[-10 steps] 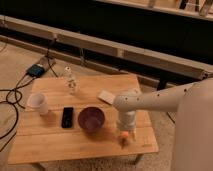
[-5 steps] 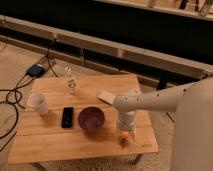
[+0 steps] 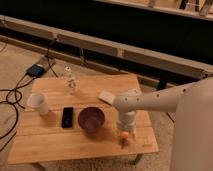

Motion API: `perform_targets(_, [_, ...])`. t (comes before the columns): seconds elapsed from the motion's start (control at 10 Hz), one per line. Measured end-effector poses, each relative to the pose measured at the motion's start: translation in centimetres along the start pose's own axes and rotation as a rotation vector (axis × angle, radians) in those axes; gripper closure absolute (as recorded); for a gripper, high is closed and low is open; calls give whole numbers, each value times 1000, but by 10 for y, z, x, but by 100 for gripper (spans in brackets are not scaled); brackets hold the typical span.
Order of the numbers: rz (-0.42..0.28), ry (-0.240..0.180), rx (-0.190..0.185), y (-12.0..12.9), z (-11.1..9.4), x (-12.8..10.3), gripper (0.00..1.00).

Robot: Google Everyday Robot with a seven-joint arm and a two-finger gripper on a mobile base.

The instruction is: Drag the pepper across the table

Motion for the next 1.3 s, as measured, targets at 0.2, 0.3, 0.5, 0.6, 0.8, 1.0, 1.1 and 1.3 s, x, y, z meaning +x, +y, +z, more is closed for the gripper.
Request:
perform_targets(0.2, [-4,-9,-1,-1,4,6,35])
perform_targets(0.3, [-9,-13,-4,0,4,9,35])
perform_targets(0.5, [-31,-30,-18,6,4,16,35])
perform_targets(0.6, [-49,-44,-28,9,4,18,35])
perform_targets(0.8, [-90,-74,-49,15,5,18,35])
perform_targets(1.0, [-123,-94,-64,17,7,18,35])
perform_targets(1.1, [-136,-102,-68,16,9,17,37])
perform_targets(1.3, [-147,-112,-73,14,13,16,57])
